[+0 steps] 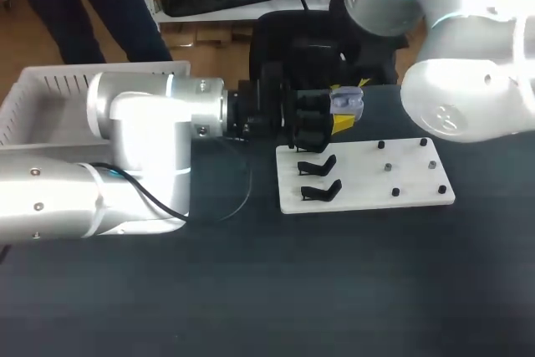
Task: Pick up each earbud case from the left stands, insert the matching earbuds, close the lid, and place the case in the box.
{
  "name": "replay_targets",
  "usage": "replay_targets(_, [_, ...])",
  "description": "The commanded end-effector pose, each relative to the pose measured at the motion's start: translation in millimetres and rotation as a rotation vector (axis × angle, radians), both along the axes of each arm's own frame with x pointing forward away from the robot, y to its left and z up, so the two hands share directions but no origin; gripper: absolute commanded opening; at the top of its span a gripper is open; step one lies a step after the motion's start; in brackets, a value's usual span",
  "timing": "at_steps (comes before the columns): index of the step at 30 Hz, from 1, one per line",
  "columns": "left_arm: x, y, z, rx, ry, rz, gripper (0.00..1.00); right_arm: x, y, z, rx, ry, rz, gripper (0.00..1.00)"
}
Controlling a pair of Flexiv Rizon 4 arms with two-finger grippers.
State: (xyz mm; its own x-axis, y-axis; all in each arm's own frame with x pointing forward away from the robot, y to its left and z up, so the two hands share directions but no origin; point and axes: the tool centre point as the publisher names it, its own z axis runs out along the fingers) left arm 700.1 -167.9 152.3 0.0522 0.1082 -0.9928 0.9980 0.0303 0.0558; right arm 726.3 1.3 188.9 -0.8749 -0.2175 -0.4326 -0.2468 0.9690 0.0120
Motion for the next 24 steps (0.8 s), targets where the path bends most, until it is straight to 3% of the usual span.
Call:
replay_targets(1, [-0.7,-0.1,-0.8,-0.006,-0.005,0.006,0.00,-12.2,-1.4,-1.0,0.003,-0.019,-0.010,0.36])
replay_targets(7, [-0.7,-0.1,-0.8,-0.006,-0.005,0.006,0.00,-11.0,-3.6,3.8,0.019,-0.049,-0.059,0.38])
replay_targets(13, [-0.7,-0.1,-0.8,-0.006,-0.005,0.006,0.00,-3.3,-30.9,26.2,0.134,-0.104,-0.214,0.47])
replay_targets(14, [0.6,6.2,2.0,-0.012,-0.008,0.017,0.00,-2.8,-36.2,28.7,0.145,-0.112,-0.238,0.51])
replay_targets(15, [2.1,13.5,5.8,-0.021,-0.010,0.027,0.00,-2.5,-40.5,30.8,0.145,-0.123,-0.262,0.74])
replay_targets(18, [9.2,42.8,20.7,-0.027,-0.045,0.065,0.00,-5.0,-50.7,34.4,0.132,-0.136,-0.309,1.00])
replay_targets(24, [29.6,129.1,40.9,0.023,-0.118,0.156,0.00,-13.2,-57.2,39.1,0.118,-0.145,-0.386,1.00])
